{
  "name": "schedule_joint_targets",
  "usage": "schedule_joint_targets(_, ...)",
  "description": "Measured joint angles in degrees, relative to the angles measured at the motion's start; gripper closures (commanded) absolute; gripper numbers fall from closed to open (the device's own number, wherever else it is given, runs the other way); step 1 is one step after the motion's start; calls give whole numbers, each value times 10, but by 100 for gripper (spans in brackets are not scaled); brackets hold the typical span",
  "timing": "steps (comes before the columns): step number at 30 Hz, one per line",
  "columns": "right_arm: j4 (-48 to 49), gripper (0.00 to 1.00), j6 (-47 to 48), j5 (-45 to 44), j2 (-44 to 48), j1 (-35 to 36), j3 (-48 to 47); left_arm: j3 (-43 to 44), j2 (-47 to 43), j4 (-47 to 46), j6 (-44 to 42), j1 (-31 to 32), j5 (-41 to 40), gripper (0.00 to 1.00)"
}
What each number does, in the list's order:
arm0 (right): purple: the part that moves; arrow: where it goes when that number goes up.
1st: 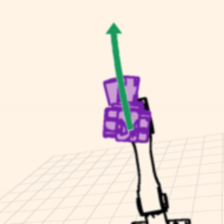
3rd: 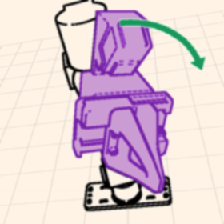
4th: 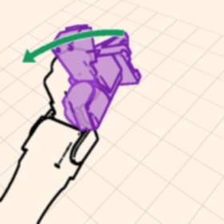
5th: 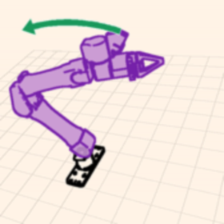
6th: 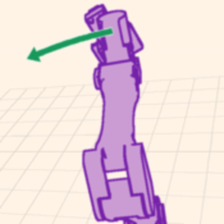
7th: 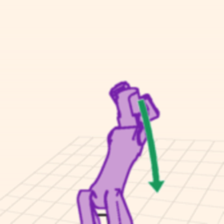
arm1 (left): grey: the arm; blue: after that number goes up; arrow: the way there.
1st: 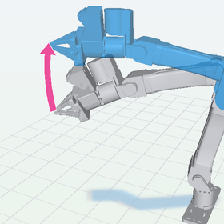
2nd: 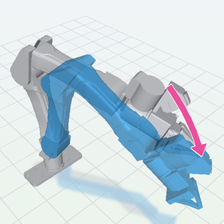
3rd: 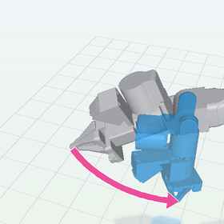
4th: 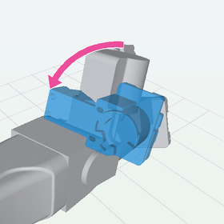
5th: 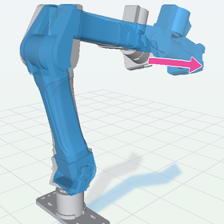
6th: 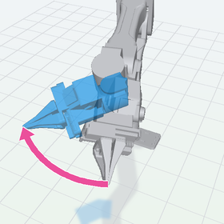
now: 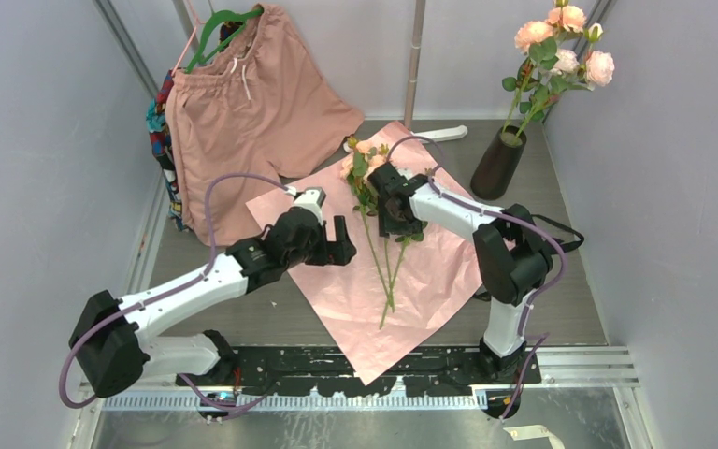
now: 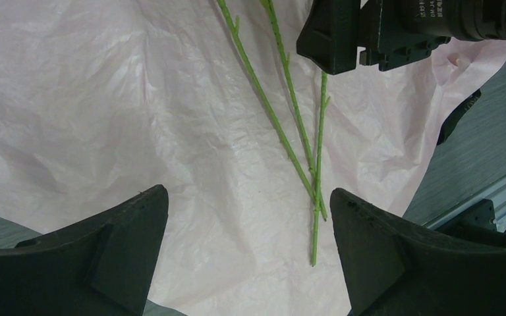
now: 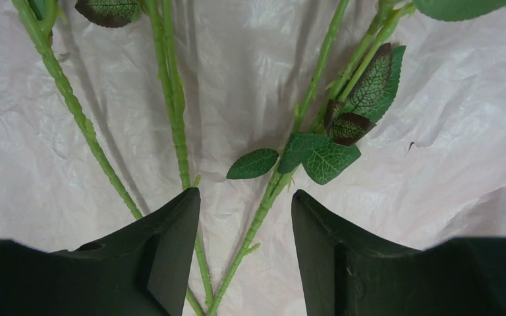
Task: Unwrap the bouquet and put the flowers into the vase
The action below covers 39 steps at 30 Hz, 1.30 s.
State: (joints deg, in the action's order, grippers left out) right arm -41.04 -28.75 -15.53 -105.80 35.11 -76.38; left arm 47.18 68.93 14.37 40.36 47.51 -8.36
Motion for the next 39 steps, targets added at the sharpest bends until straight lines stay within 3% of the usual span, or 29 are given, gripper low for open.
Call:
schedule_joint_targets(7, 17, 43, -14, -5, 37, 0, 30, -8, -13, -4, 2, 0, 10, 8)
schedule_joint_targets(16, 54, 54, -30, -2, 42, 0, 90, -16, -23, -8, 2, 0, 16, 8)
schedule_joint_targets(20, 73, 78, -34, 1, 39, 0, 99, -16, -23, -8, 2, 0, 16, 9)
schedule_joint_targets(24, 88, 89, -36, 2, 33, 0, 100, -16, -23, -8, 2, 0, 18, 9)
schedule_joint_targets(26, 91, 86, -36, 2, 32, 0, 100, -16, -23, -8, 2, 0, 19, 9)
schedule_joint_targets(28, 94, 66, -35, 2, 32, 0, 100, -16, -23, -8, 2, 0, 20, 9)
schedule_joint_targets(30, 96, 64, -33, 1, 32, 0, 100, -16, -23, -8, 2, 0, 20, 9)
schedule_joint_targets(33, 97, 64, -30, 0, 31, 0, 100, -16, -23, -8, 2, 0, 20, 9)
schedule_joint_targets(37, 106, 72, -29, 0, 24, 0, 103, -16, -23, -8, 2, 0, 20, 9)
schedule_joint_targets(39, 111, 84, -29, 0, 17, 0, 107, -16, -23, -7, 2, 0, 20, 9)
